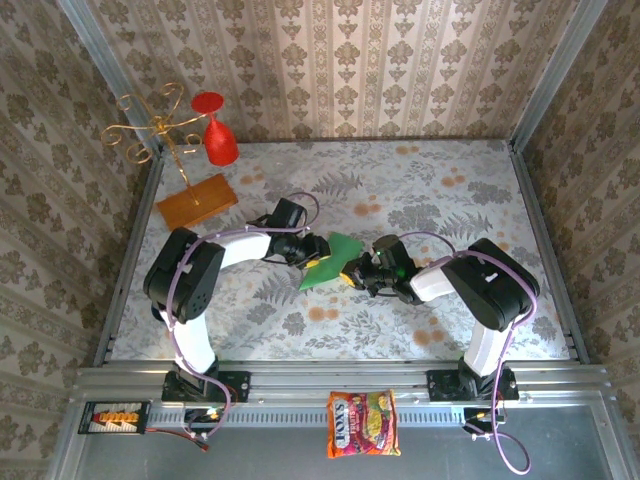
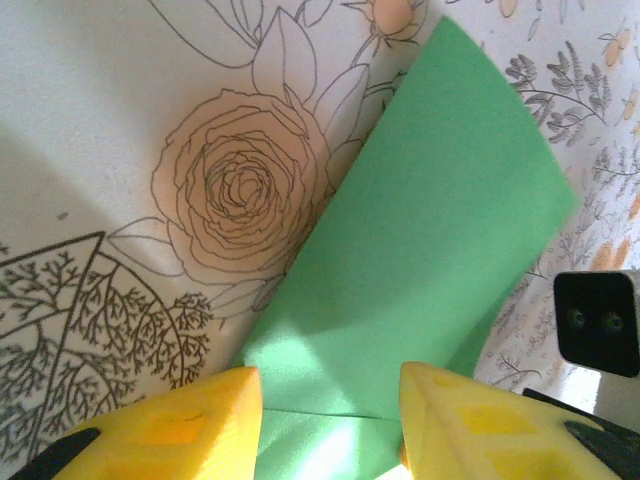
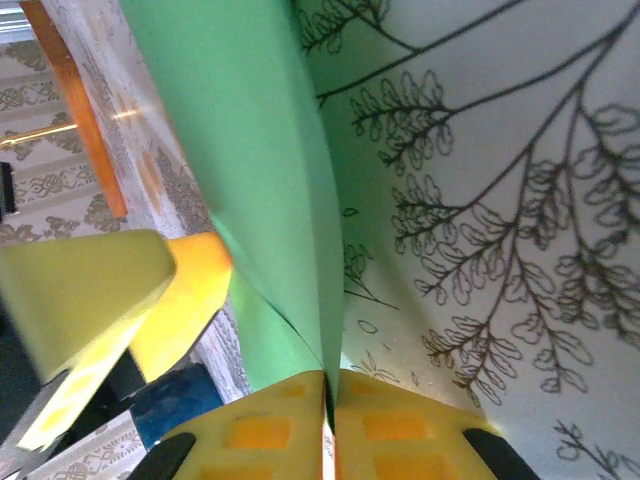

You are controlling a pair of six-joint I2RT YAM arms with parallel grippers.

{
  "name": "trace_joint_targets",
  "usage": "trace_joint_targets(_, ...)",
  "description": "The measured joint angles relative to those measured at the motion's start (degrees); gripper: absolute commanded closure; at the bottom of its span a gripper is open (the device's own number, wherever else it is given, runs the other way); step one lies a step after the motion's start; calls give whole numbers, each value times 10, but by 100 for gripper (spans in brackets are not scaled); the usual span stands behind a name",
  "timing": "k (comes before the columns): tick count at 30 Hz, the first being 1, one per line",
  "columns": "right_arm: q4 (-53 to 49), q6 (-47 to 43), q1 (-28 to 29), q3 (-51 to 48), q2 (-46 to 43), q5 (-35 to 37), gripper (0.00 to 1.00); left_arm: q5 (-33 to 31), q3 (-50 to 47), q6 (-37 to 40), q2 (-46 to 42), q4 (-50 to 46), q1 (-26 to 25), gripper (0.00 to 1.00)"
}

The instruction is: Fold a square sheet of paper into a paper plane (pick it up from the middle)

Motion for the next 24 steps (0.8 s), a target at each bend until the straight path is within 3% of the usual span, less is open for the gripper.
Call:
trace_joint_targets(10, -92, -2, -3, 35, -53, 13, 97, -35, -49, 84, -123, 1, 2, 51)
trace_joint_targets(15, -119, -2, -7, 52, -66, 13, 97, -75, -97, 164, -170, 4, -13, 45)
trace_joint_targets(24, -150, 1, -12, 62, -66, 12, 96, -120, -158, 330, -218, 44, -62, 42)
